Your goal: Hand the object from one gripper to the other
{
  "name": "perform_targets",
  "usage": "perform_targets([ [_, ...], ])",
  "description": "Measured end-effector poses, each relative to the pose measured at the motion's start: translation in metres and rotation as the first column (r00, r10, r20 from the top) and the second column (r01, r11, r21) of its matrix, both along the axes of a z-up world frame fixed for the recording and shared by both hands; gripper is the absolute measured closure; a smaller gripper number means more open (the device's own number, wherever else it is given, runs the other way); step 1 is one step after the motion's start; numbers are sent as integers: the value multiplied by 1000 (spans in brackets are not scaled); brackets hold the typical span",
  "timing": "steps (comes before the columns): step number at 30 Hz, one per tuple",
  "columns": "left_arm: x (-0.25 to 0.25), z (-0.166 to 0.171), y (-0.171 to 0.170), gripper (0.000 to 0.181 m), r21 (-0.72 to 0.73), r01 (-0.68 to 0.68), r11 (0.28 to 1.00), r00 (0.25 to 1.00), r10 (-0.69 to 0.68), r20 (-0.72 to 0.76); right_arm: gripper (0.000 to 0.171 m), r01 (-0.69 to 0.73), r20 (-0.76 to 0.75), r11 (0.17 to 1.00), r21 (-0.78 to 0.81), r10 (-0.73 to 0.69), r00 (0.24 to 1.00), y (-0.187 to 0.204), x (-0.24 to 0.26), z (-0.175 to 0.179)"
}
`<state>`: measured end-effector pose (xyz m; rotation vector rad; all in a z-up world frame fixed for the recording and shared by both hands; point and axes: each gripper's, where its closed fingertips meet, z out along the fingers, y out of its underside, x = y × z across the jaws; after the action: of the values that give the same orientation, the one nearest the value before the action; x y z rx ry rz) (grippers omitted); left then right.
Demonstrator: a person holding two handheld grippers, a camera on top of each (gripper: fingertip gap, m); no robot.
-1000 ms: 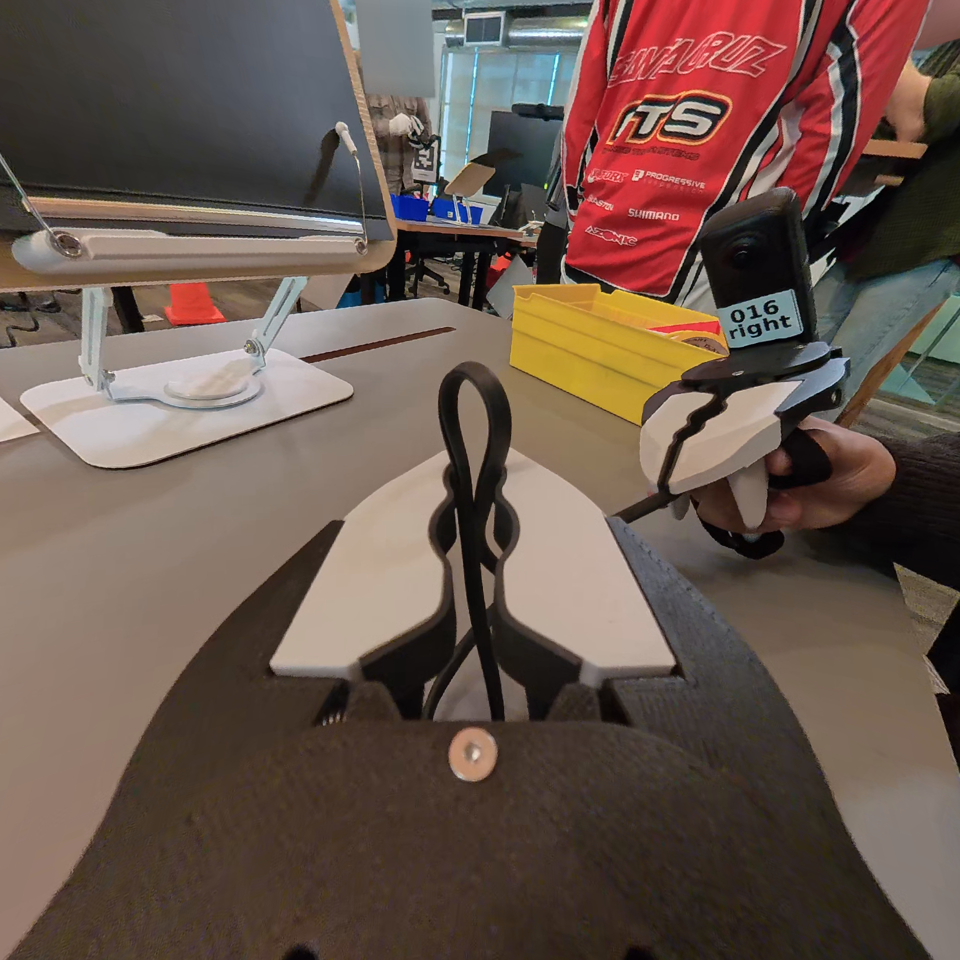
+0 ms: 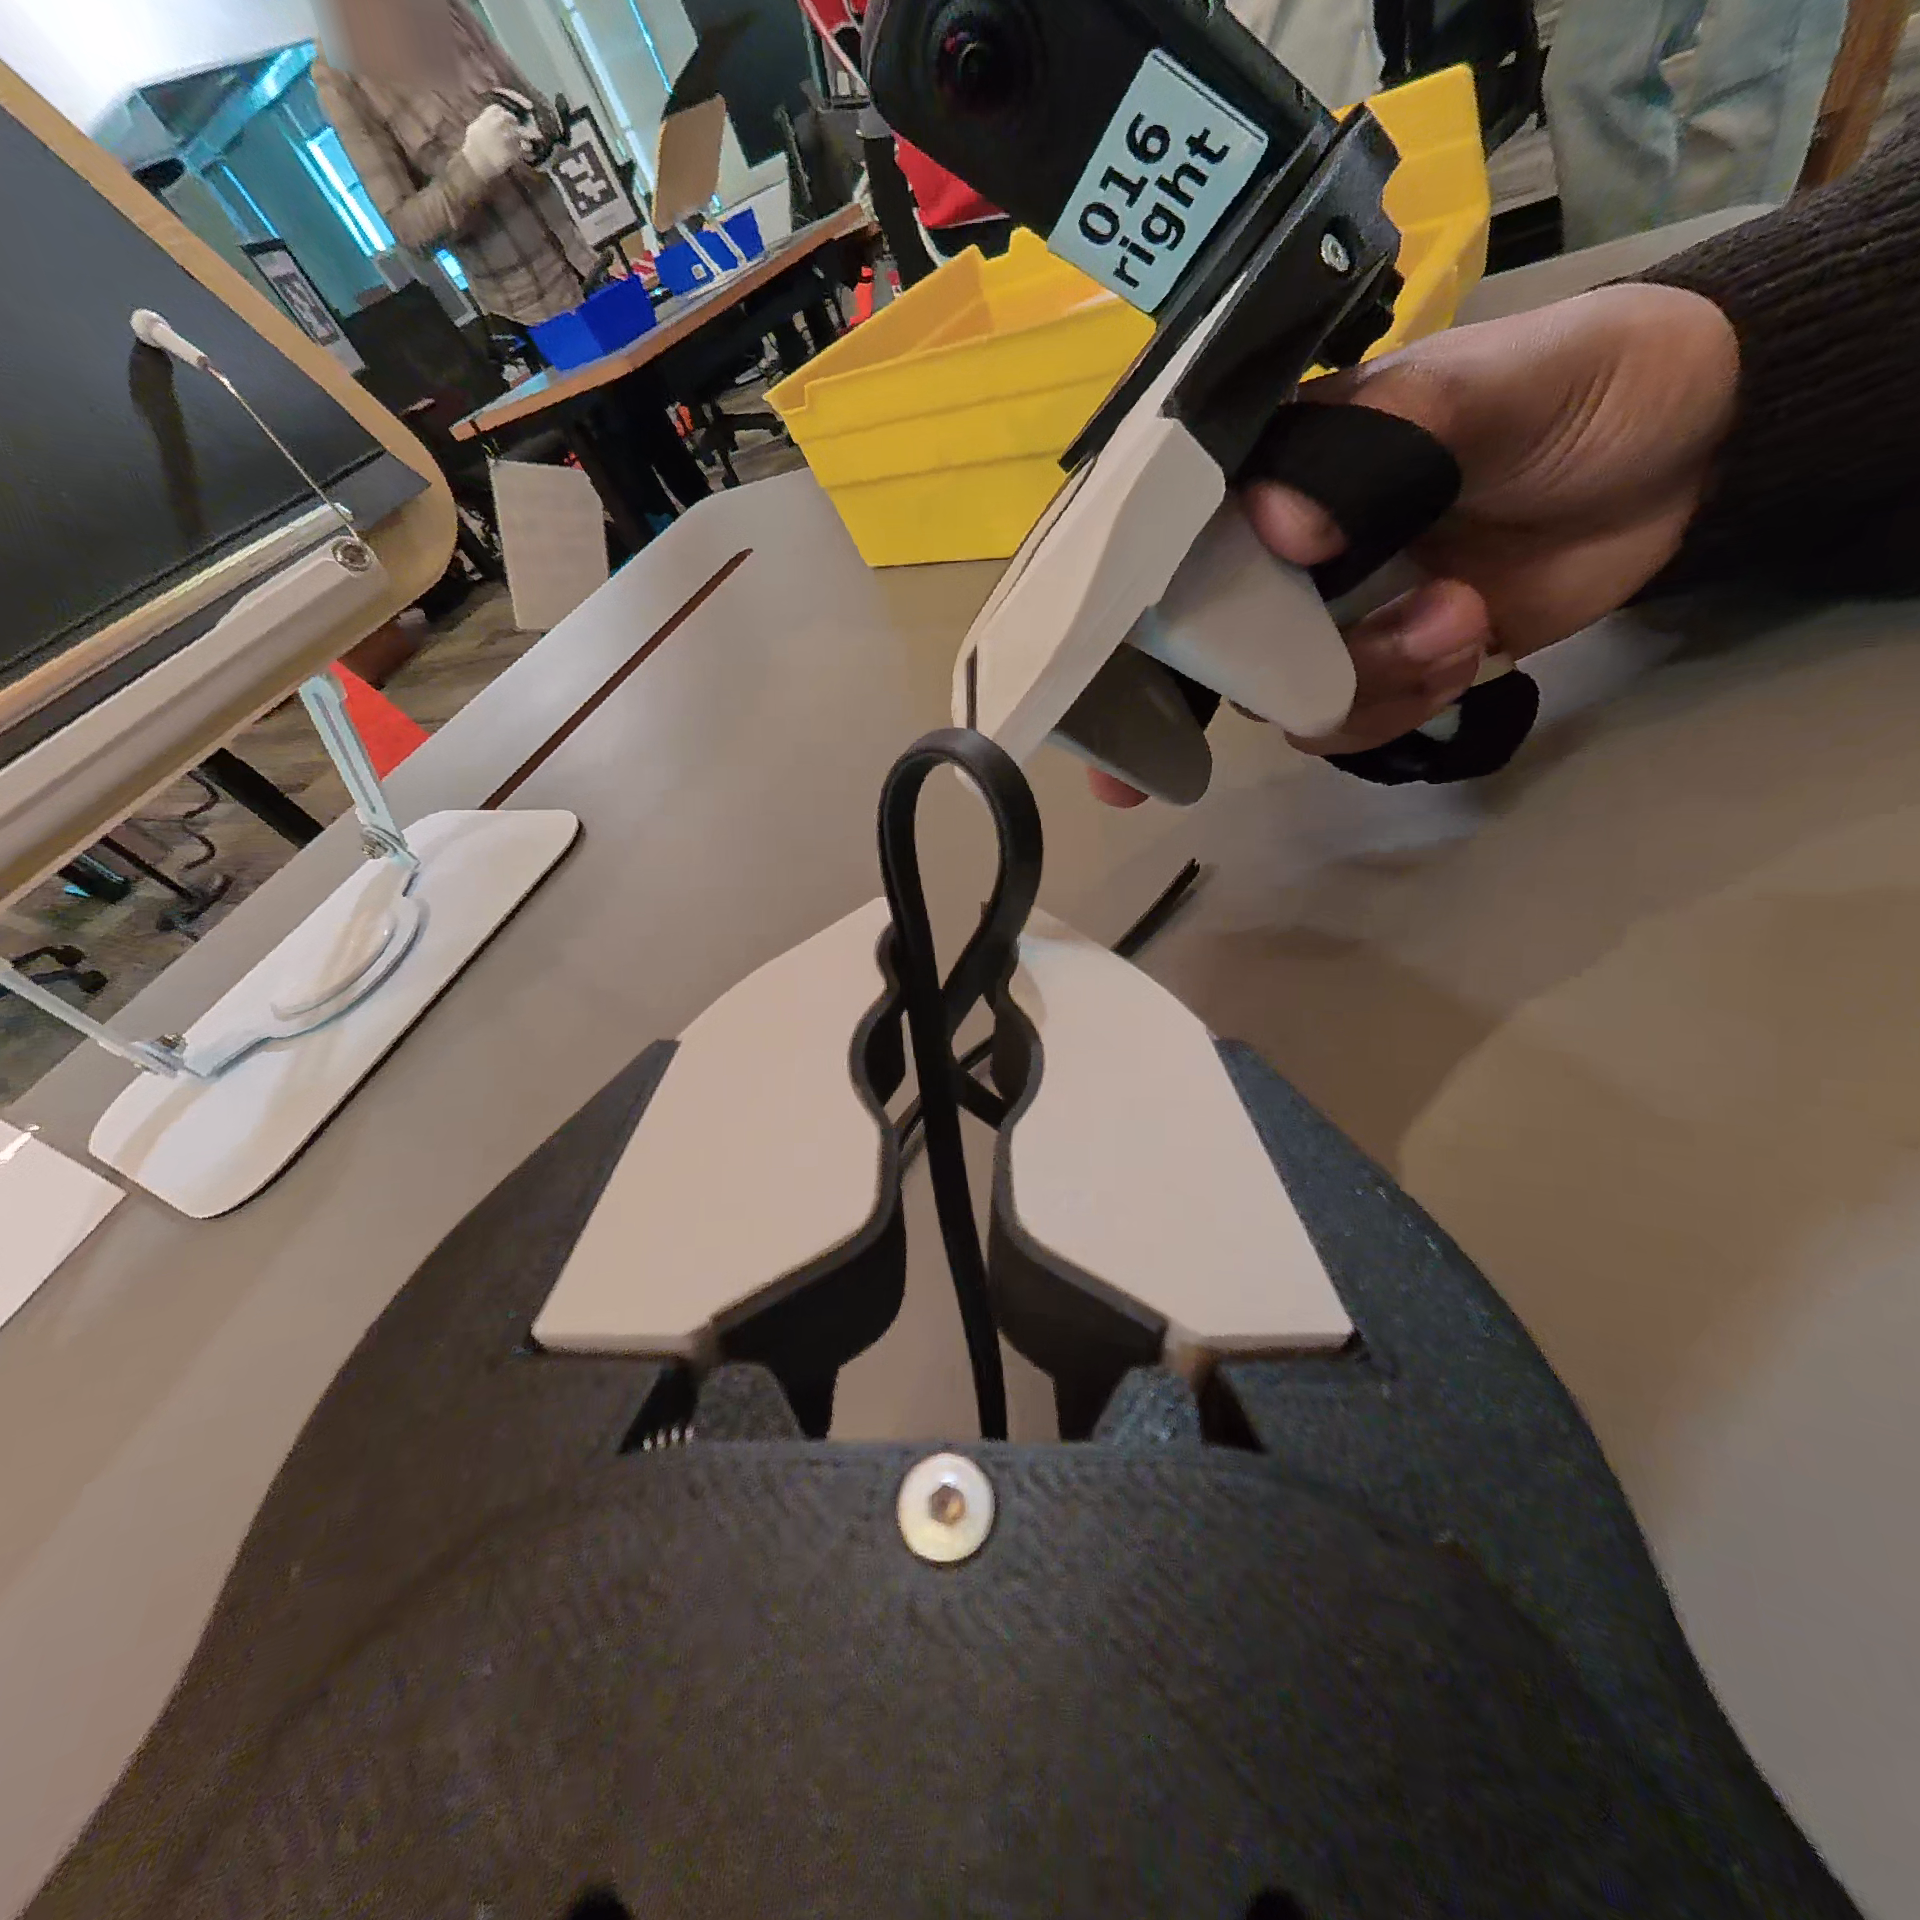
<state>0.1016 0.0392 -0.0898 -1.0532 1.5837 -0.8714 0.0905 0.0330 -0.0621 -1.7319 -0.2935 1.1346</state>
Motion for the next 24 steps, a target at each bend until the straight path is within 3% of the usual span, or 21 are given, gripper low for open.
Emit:
perform_targets([
  [7,2,-1,5,174,9,-24,1000,1000,24,-11,171,11,0,1000,3,-11,1000,2,3,0],
  [18,-9,17,42,174,-140,-149,979,985,159,62,171,56,58,998,12,-57,997,6,11,-6],
  [24,-6,5,34,174,-29,-129,991,992,129,1,171,121,61,992,26,-122,991,9,23,-2],
])
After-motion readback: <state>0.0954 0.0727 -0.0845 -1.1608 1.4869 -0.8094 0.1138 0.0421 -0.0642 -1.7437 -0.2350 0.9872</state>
